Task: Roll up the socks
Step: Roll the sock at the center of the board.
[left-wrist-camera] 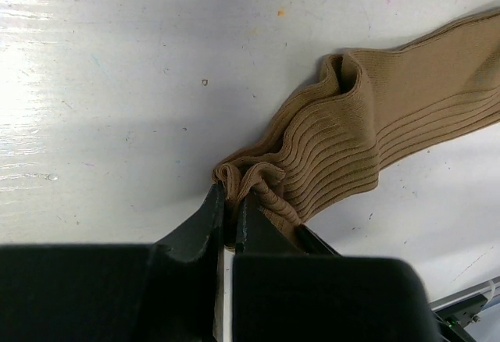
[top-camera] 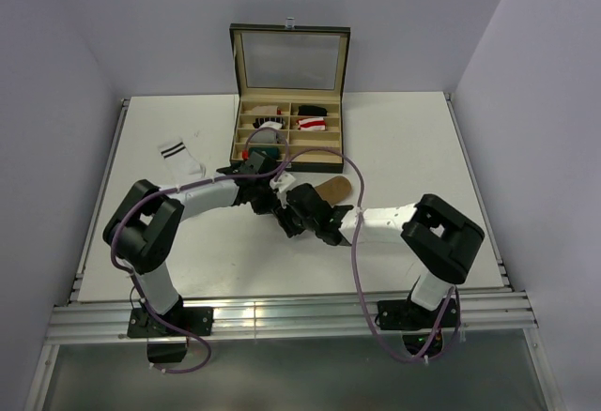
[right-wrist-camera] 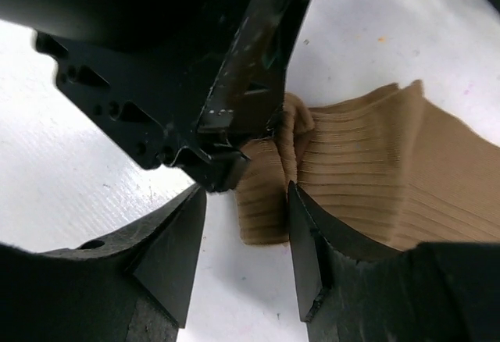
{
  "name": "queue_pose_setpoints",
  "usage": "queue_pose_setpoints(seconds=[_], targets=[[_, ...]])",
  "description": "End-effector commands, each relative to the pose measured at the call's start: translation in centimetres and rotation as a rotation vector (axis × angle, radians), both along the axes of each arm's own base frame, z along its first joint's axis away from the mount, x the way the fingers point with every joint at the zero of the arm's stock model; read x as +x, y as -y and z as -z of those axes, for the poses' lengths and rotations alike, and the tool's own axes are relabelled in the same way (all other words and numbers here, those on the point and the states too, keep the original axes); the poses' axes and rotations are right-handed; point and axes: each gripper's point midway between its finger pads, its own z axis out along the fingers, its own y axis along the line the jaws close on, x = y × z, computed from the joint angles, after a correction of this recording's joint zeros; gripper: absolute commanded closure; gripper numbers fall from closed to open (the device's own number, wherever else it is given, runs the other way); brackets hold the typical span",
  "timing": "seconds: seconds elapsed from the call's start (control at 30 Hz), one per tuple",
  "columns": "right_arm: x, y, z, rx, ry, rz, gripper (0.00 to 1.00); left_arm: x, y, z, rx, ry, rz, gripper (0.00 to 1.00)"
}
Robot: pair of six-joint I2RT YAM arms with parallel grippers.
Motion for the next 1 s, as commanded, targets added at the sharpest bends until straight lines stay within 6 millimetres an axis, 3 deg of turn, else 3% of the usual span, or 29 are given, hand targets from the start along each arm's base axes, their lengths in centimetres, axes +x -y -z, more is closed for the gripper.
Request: queue_pose_setpoints(seconds=[0.0,0.17,0.3,0.37,0.4,0.47,0.5,0.6,0.77,0.97], targets=[[0.5,-0.2,0.8,-0.02,0.028,0.012,0.49,0.6,0.3,-0.7,-0.006,0.017,0.006,0.99],[0.4,1.0,2.8,-0.081,-0.011,0.054,0.62,0.7,0.5,-1.1,-0.016,0.017,0.004,0.99],[0.1,1.7,3.5,-0.054,-0.068,0.061,0.99,1.1,0.8,-1.7,-0.04,0.035,-0.011,0.95],[-0.4,1.2,3.4,0.004,-0.133,0.028,1.0,1.4,0.9,-2.2,-0.057,0.047,-0.03,0.88],[-0.1,1.5,3.3,0.035,-0.171,0.028,1.0,1.4,0.9,-2.2,-0.061,0.049,-0.036,0.78],[-0.9,0.8,3.0,0.127,-0.286,-0.021,1.0,1.7,0.7,-2.9,-0.081,0.064,-0.072,0.68],[0.2,1.6,2.8,0.163,-0.321,0.01,1.0,1.6,0.4,-2.8,-0.086,0.064,-0.087,0.61],[-0.4,1.4,2.4,0.289,-0.457,-0.016,1.0,2.1,-0.2,-3.8,-0.133,0.096,-0.15,0.5],[-0.6,2.4,2.3,0.505,-0.702,0.0,1.0,2.6,-0.1,-5.9,-0.229,0.156,-0.202,0.45],[0.2,4.0,4.5,0.616,-0.873,0.106,1.0,2.0,0.9,-5.5,-0.27,0.143,-0.149,0.48]])
